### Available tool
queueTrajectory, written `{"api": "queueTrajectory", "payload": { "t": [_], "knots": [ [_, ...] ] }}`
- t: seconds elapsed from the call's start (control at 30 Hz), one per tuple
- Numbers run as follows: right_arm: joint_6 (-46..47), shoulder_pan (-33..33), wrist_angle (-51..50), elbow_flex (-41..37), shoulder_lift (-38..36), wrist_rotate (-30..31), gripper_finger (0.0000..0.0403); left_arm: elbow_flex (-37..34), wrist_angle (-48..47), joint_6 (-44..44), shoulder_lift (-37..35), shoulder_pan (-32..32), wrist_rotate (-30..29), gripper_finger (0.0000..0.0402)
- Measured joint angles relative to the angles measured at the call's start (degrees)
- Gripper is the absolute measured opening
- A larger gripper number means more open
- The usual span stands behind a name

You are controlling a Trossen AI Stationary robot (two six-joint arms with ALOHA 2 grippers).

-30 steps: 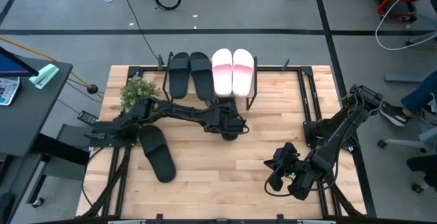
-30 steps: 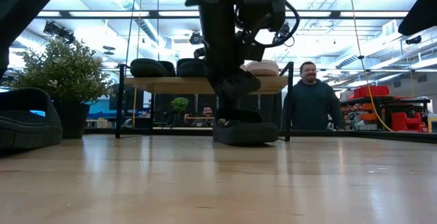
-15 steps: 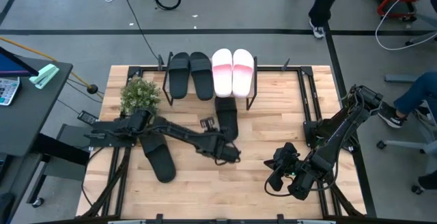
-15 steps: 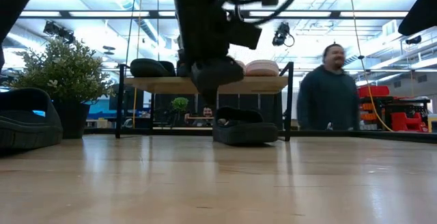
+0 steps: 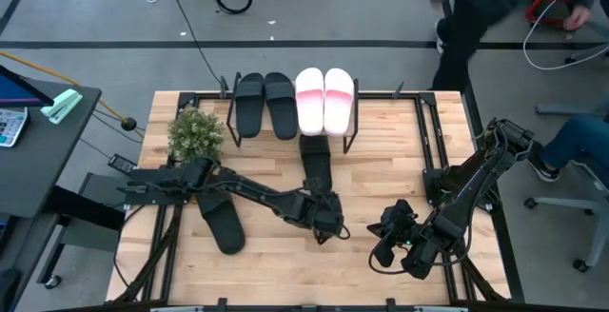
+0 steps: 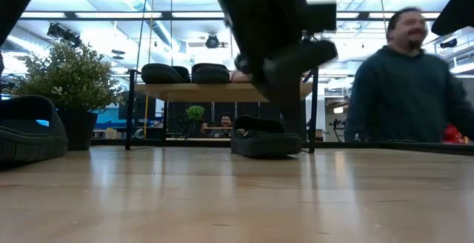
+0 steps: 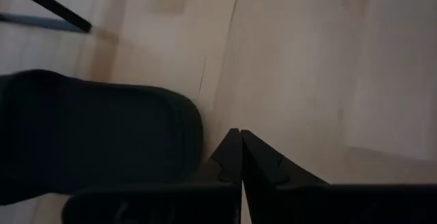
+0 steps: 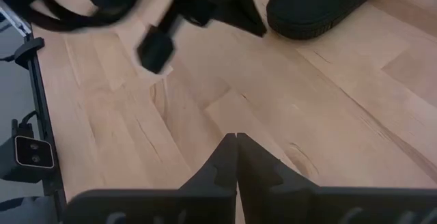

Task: Pick and place slides into the shelf
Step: Put the right black slide under the shelf

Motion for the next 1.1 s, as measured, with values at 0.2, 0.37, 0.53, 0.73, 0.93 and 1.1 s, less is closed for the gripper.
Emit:
{"api": "queueTrajectory", "payload": {
  "t": [0.2,0.37,0.53,0.73,0.93,1.1],
  "knots": [
    [-0.7,0.0,0.0,0.0,0.0,0.0,0.0008,-0.1,0.6,-0.2,1.3,2.3,2.6,0.0003],
    [-1.5,0.0,0.1,0.0,0.0,0.0,0.0007,-0.1,-0.3,0.1,2.0,3.4,4.2,0.0003],
    [-1.6,0.0,0.0,0.0,0.0,0.0,0.0009,-0.1,-1.6,-0.2,2.0,5.0,6.2,0.0002],
    [-1.6,0.0,0.1,0.0,0.0,0.0,0.0007,-0.1,-3.5,-0.1,2.0,8.1,6.2,0.0002],
    [-1.6,0.0,0.0,0.0,0.0,0.0,0.0008,-0.1,-4.7,2.6,2.0,11.4,5.5,0.0002],
    [-1.6,0.0,0.0,0.0,0.0,0.0,0.0008,-0.1,-5.9,1.5,2.0,12.2,5.6,0.0003]
  ]
}}
